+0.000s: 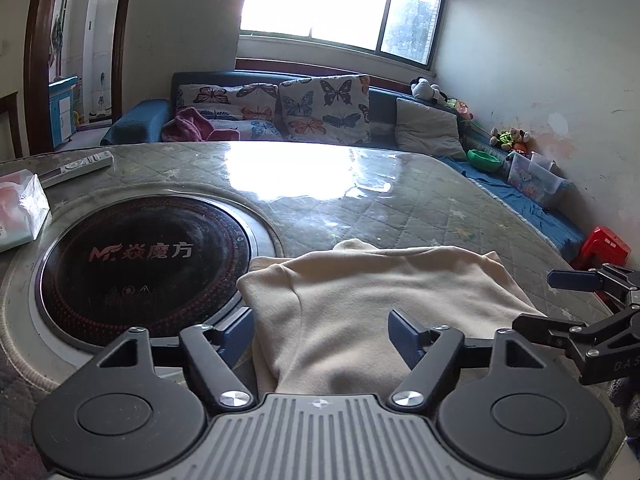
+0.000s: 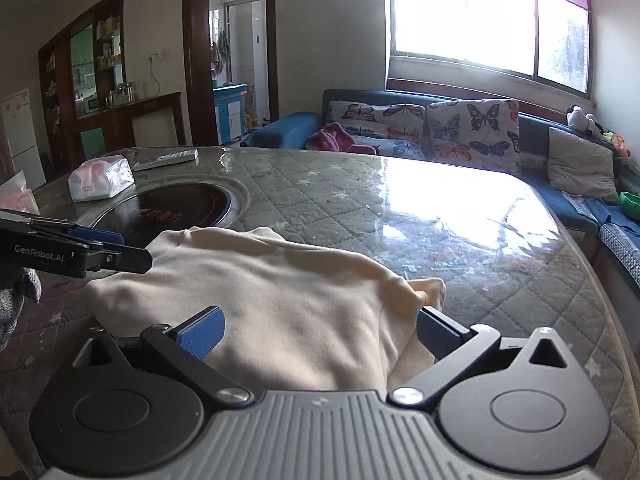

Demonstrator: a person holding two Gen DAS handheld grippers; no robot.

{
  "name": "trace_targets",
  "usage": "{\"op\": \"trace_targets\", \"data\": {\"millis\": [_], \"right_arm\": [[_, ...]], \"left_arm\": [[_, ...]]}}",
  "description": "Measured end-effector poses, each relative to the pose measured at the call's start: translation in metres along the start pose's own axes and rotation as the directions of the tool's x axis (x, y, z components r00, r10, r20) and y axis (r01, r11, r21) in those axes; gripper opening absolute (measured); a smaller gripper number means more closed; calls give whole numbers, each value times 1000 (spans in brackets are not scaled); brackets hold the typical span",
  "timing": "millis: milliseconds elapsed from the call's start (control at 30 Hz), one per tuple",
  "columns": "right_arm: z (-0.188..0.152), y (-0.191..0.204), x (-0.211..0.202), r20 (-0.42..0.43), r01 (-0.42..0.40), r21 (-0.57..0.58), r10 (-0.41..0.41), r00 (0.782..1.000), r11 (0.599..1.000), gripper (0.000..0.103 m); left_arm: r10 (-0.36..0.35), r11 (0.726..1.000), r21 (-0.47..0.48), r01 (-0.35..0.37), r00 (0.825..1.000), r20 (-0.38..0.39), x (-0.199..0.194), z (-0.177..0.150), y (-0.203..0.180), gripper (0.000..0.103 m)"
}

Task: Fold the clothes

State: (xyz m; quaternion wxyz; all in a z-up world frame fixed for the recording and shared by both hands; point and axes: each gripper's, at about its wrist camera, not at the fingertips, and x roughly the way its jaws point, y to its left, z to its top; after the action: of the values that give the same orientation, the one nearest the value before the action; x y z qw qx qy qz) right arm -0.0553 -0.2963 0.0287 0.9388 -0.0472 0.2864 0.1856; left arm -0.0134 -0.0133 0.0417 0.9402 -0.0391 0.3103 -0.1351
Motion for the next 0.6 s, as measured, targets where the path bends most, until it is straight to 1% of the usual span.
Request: {"op": "trace_targets", "data": {"millis": [67,267,433,600], "right_arm": [[-2,2,-4,7,-1,3,1,1000,1000,103],[-6,6,-15,30,3,16,-4,1000,1000,103],[-10,8,-26,56,9,44,-11,998,999,103],[-14,10,-30,37,3,65,-6,999,998,103]], "left_arm": [[-1,1000,10,1,1000,9,-4,-2,-3,88],[0,1000,21,-1,999,38,-14,-7,-11,102],[-1,999,34,-1,999,53,-22,-11,-16,103],[9,1000,25,-11,998,64,-28,-14,-19,103]]}}
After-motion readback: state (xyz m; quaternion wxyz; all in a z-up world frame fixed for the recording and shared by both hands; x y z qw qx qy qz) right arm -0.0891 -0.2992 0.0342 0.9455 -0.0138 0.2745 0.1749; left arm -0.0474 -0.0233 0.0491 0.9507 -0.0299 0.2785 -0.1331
